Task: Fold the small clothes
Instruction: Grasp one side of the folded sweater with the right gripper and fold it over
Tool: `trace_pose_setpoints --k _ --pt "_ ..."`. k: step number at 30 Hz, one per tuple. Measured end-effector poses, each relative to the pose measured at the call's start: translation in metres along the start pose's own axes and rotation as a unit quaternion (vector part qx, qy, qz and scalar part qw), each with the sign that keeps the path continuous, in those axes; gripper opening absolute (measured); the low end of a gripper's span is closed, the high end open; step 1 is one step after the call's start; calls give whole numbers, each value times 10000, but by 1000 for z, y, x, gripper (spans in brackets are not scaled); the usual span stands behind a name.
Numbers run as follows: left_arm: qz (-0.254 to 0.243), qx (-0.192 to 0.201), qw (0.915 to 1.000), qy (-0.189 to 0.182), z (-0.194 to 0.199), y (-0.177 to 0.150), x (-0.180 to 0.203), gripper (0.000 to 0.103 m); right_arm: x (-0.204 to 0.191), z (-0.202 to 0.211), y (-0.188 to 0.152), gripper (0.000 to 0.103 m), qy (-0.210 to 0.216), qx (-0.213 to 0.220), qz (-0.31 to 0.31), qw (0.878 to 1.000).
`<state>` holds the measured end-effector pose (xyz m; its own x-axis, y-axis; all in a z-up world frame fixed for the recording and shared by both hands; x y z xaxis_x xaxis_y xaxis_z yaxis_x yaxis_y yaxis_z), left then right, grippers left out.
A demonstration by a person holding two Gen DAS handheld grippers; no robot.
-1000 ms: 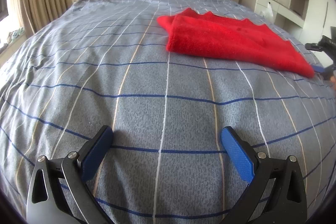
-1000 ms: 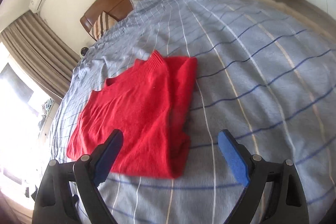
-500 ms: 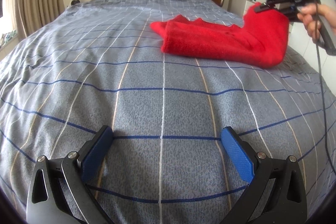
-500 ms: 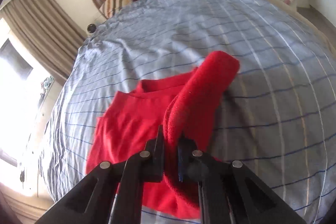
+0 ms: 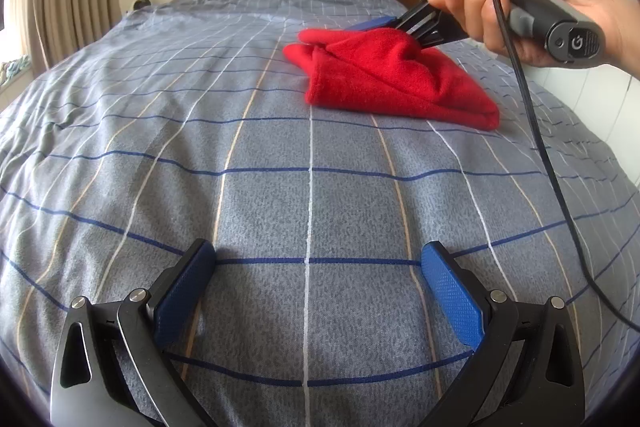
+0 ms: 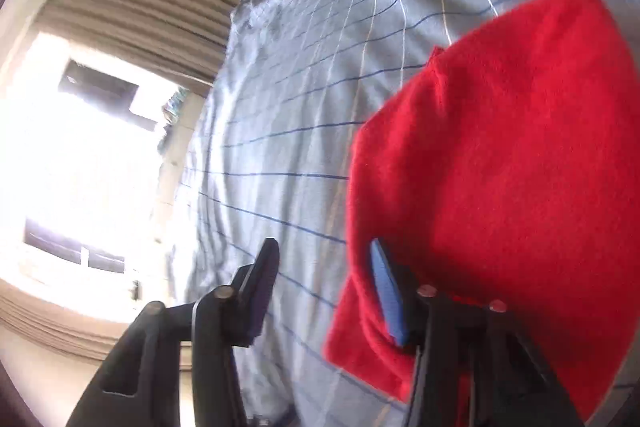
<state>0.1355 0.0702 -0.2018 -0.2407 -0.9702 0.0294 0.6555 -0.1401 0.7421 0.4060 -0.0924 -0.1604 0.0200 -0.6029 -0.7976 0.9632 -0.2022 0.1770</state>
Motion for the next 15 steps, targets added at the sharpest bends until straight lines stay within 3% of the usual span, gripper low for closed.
trace_pose_setpoints --k 2,4,6,8,10,15 --pt "-4 2 10000 9 0 0 0 103 -2 17 0 58 460 89 -66 9989" --pt "-11 5 10000 18 1 -1 0 103 -7 42 0 58 464 287 169 9984" --pt "-14 7 10000 26 1 -1 1 103 -13 67 1 58 -30 593 568 9966" --pt "-17 7 10000 33 0 -1 1 103 -13 84 -1 59 -1062 909 1049 9846" --pt "-23 8 10000 46 0 -1 2 103 -7 79 -9 57 -1591 816 1353 9745" --pt "-23 11 10000 46 0 -1 2 103 -16 16 -44 38 -1469 219 2160 9650"
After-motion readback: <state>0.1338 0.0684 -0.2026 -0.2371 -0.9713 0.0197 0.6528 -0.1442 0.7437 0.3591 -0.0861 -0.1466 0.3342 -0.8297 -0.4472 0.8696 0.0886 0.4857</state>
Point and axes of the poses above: each gripper's, at about its wrist camera, not at the fingertips, and z roughly against the way its jaws point, x to its right, y to its top, the point moved 1 cm from there along -z, roughly the way its jaws point, and after that the axes turned 4 degrees about -z, right-handed, at the moved point
